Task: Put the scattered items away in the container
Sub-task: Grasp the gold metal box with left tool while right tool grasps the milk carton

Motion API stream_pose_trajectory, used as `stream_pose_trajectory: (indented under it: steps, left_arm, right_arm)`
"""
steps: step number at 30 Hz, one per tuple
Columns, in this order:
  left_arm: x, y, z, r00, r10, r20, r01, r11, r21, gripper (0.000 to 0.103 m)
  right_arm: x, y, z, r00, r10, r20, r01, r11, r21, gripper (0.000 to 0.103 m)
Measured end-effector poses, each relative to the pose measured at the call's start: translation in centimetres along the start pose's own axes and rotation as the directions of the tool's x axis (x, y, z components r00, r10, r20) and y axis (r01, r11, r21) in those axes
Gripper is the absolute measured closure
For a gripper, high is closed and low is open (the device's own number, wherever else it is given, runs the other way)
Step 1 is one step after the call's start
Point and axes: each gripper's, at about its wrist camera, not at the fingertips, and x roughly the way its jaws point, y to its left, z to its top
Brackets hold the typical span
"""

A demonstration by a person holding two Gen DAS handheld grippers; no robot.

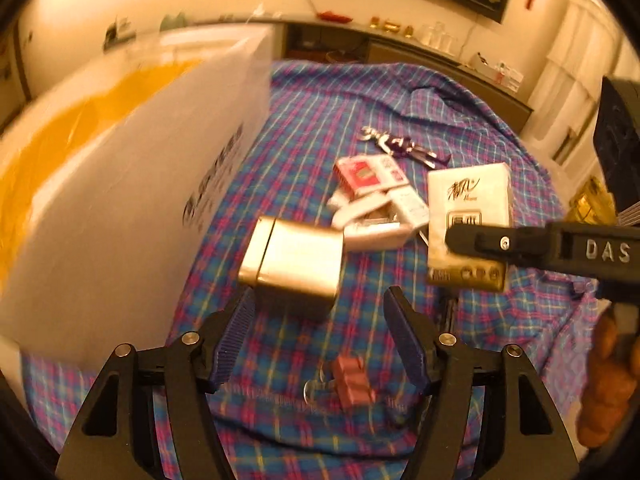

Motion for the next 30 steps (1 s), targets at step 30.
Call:
stream_pose_trajectory:
  steps: [30]
  left_arm:
    - [1.5,2.5,1.0,0.981,-0.184,0.054,0.172,0.969,0.178,0.050]
  right_arm:
    - [1.1,3.4,-0.6,1.000,-0.010,0.012,0.011,0.996,-0.084,0.079]
